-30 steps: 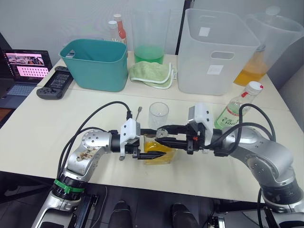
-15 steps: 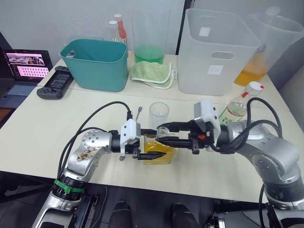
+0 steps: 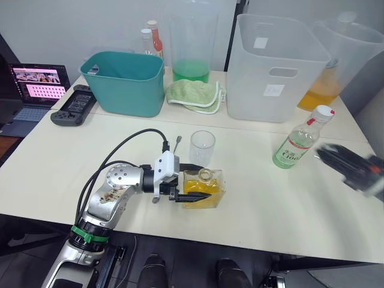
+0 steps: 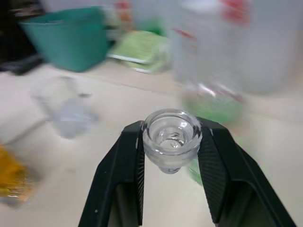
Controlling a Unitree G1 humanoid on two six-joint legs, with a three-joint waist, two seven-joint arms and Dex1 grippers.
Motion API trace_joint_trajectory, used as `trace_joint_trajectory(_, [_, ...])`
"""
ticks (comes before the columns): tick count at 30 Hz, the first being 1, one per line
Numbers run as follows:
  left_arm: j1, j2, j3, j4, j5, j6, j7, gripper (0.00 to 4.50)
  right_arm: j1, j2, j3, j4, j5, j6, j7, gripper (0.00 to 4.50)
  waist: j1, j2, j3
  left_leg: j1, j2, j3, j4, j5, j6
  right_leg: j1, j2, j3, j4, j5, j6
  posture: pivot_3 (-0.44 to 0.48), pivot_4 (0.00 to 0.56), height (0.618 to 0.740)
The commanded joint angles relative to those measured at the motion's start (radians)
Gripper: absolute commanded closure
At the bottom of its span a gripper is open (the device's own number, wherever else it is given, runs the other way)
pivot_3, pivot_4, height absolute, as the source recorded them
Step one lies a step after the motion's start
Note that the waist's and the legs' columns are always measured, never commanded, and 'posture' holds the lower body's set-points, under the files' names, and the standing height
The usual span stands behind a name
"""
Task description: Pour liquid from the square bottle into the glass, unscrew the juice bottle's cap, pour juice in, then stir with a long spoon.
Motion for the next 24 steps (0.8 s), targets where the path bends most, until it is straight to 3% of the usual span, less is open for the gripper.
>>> trace_joint_trajectory(1, [0.0,-0.012,-0.004,-0.013,-0.003,-0.009,0.009,1.71,-0.03,0.039,0.004,0.105,-0.132,-0.192,-0.08,3.42,-0.013,0.003,-0.002,0.0,0.0,0.0,0.0,0.0,0.0,0.0,0.0,0.0,0.0,0.0,0.0,0.0,0.15,0.733])
trace_joint_trajectory(9, [0.006,-0.002,0.007,-0.027,-0.002,-0.002,0.018,1.71,-0.131,0.151,0.109,0.326,-0.321,-0.381,-0.285,3.42,-0.023,0.006,-0.002,0.0,-0.001,0.0,0.0,0.001,0.0,0.001,0.0,0.0,0.001,0.0,0.001,0.0,0.15,0.733])
trace_joint_trajectory(19, [0.013,-0.002,0.014,-0.04,-0.001,0.009,0.048,1.71,-0.164,0.199,0.143,0.438,-0.34,-0.452,-0.324,3.42,-0.021,0.006,-0.001,0.0,-0.001,-0.001,-0.001,0.001,0.0,0.001,0.0,0.0,0.0,0.0,0.001,0.0,0.15,0.733])
trace_joint_trajectory(21, [0.01,-0.004,0.016,-0.037,-0.001,0.008,0.051,1.71,-0.156,0.192,0.14,0.426,-0.328,-0.446,-0.311,2.37,-0.021,0.006,-0.001,0.0,-0.001,-0.001,-0.001,0.001,0.0,0.001,0.0,0.0,0.0,0.0,0.001,0.0,0.15,0.733])
trace_joint_trajectory(24, [0.006,-0.006,0.017,-0.034,-0.004,0.008,0.051,1.71,-0.145,0.179,0.136,0.392,-0.31,-0.436,-0.293,1.34,-0.022,0.006,-0.001,0.0,-0.001,-0.001,-0.001,0.001,0.0,0.001,0.0,0.0,0.0,0.0,0.001,0.0,0.15,0.733])
